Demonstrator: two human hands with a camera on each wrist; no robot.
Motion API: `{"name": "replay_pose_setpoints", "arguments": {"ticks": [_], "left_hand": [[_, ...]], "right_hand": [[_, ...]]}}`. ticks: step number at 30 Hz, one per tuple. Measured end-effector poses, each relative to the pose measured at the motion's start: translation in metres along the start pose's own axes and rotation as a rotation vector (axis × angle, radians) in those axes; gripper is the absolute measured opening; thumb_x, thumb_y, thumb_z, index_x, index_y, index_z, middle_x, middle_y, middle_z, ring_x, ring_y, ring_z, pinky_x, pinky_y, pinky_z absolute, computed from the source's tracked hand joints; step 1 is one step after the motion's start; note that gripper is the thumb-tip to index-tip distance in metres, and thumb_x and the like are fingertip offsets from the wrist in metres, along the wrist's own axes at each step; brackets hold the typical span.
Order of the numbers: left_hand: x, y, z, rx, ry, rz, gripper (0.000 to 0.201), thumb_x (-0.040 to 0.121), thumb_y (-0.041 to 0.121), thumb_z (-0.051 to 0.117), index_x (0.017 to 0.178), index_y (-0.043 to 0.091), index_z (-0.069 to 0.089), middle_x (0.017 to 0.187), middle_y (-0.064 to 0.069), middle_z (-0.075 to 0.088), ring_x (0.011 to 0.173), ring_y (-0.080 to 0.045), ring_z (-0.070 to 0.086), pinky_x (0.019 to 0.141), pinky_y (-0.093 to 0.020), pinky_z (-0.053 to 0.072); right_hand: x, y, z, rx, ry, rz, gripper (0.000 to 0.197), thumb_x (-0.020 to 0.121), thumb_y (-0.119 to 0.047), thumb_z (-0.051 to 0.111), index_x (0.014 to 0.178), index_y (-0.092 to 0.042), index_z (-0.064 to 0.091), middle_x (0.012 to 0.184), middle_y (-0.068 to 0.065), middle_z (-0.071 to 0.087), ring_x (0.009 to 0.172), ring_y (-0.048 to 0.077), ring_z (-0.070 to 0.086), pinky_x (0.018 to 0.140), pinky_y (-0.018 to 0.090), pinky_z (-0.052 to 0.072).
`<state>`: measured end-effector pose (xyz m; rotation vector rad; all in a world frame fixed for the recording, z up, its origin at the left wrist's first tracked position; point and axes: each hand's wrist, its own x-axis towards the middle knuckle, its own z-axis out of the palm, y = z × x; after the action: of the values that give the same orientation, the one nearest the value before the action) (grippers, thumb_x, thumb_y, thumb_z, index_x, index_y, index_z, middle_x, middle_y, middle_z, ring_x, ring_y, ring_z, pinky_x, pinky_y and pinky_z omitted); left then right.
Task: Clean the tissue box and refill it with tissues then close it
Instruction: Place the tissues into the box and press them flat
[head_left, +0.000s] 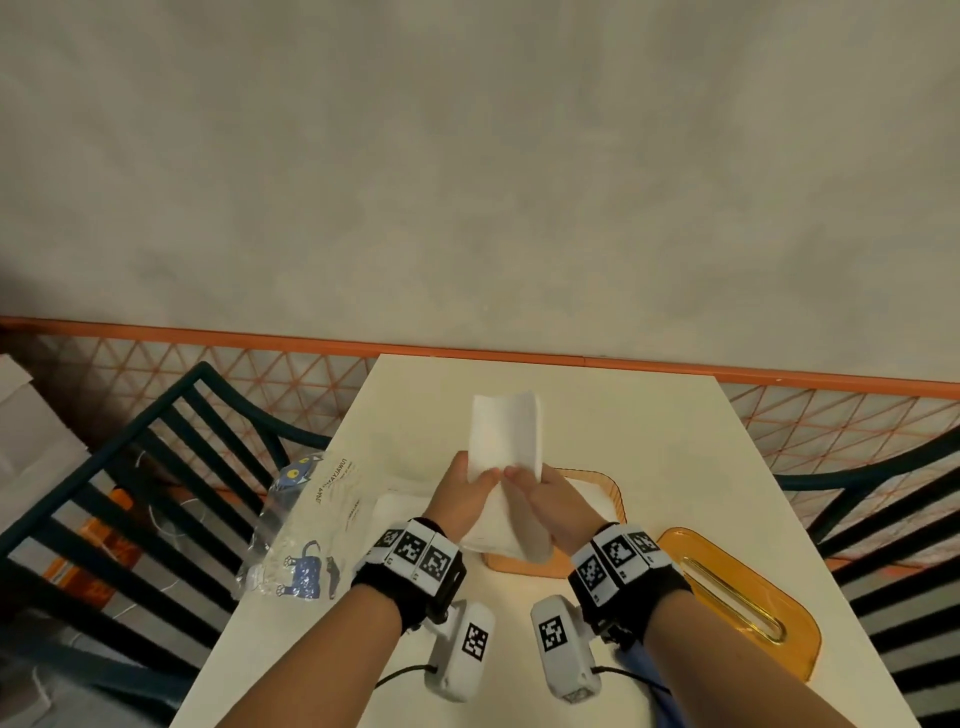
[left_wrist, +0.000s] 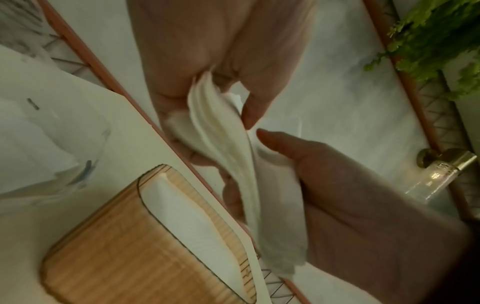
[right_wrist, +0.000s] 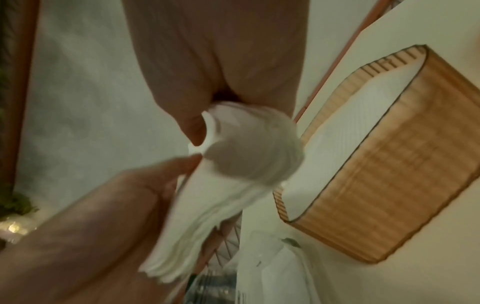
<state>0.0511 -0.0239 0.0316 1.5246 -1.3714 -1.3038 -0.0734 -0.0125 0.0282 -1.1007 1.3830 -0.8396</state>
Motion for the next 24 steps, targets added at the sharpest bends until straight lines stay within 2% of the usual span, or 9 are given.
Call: {"name": "replay_pose_setpoints", "arguments": {"ticks": [2,4,7,10,13,16,18,20,24], "left_hand": [[0.002,0.001,-0.001,0.026,-0.024,0.025,0.030,0.096,0.011,0.045,0.126,0.006,0.047,0.115,-0.007,0.058,0.108,-0.026,0.055,0.089,-0.034,0.048],[0.004,-0.001,-0.005,0.039,-0.091,0.027,0.030,0.095,0.009,0.045,0.125,0.010,0.050,0.124,-0.011,0.059,0.115,-0.029,0.055,0.102,-0.045,0.044],[0.005,0.000,-0.009,0.133,-0.262,0.034,0.024,0.095,0.010,0.047,0.118,0.013,0.053,0.121,-0.011,0.061,0.113,-0.029,0.057,0.102,-0.045,0.045],[0.010,0.007,-0.007,0.148,-0.370,0.018,0.014,0.093,0.012,0.052,0.105,0.016,0.057,0.110,-0.009,0.062,0.102,-0.025,0.059,0.097,-0.040,0.045],[0.016,0.004,-0.005,-0.128,-0.295,-0.074,0.016,0.083,0.032,0.063,0.095,0.020,0.062,0.103,-0.006,0.064,0.094,-0.023,0.059,0.086,-0.036,0.048],[0.017,-0.008,-0.003,-0.589,-0.286,-0.291,0.031,0.081,0.049,0.062,0.093,0.020,0.062,0.094,-0.003,0.061,0.088,-0.021,0.056,0.079,-0.035,0.046],[0.013,-0.012,0.002,-0.684,-0.289,-0.354,0.035,0.090,0.041,0.054,0.110,0.014,0.062,0.113,-0.009,0.064,0.103,-0.025,0.058,0.087,-0.039,0.047],[0.017,-0.013,0.010,-0.621,-0.222,-0.330,0.039,0.092,0.026,0.055,0.126,0.006,0.052,0.129,-0.016,0.057,0.111,-0.030,0.057,0.080,-0.038,0.051],[0.029,0.002,0.017,-0.444,-0.057,-0.245,0.048,0.092,0.009,0.055,0.135,0.014,0.035,0.116,-0.008,0.055,0.101,-0.028,0.056,0.078,-0.038,0.049]], "right_hand": [[0.001,-0.002,-0.015,0.020,0.043,0.019,0.041,0.093,-0.036,0.051,0.125,-0.011,0.054,0.118,0.009,0.064,0.105,0.028,0.061,0.095,0.044,0.049],[0.000,-0.009,-0.036,0.098,0.117,0.002,0.043,0.089,-0.032,0.058,0.125,-0.010,0.051,0.118,0.009,0.063,0.105,0.028,0.061,0.087,0.044,0.053],[-0.001,-0.024,-0.072,0.122,0.150,-0.017,0.051,0.083,-0.023,0.068,0.127,-0.014,0.046,0.120,0.008,0.056,0.107,0.030,0.059,0.077,0.042,0.056],[-0.003,-0.034,-0.092,-0.174,-0.024,0.045,0.046,0.081,-0.020,0.069,0.123,-0.013,0.052,0.119,0.010,0.060,0.107,0.032,0.059,0.082,0.044,0.055],[-0.004,-0.033,-0.098,-0.268,-0.091,0.071,0.041,0.079,-0.021,0.069,0.115,-0.005,0.059,0.116,0.017,0.064,0.103,0.034,0.063,0.088,0.047,0.054],[0.001,-0.022,-0.110,0.004,0.013,0.100,0.045,0.080,-0.016,0.068,0.121,-0.002,0.055,0.120,0.018,0.062,0.105,0.035,0.062,0.087,0.048,0.054],[0.000,-0.015,-0.108,0.149,0.057,0.160,0.055,0.085,-0.013,0.065,0.133,0.000,0.042,0.127,0.016,0.055,0.109,0.033,0.057,0.074,0.041,0.059],[-0.002,-0.012,-0.099,0.136,0.082,0.226,0.063,0.086,-0.020,0.064,0.139,-0.007,0.032,0.136,0.012,0.045,0.113,0.032,0.052,0.065,0.039,0.060],[0.001,-0.014,-0.096,0.064,0.117,0.265,0.028,0.093,-0.019,0.050,0.118,-0.006,0.045,0.128,0.018,0.046,0.110,0.033,0.048,0.063,0.038,0.054]]}}
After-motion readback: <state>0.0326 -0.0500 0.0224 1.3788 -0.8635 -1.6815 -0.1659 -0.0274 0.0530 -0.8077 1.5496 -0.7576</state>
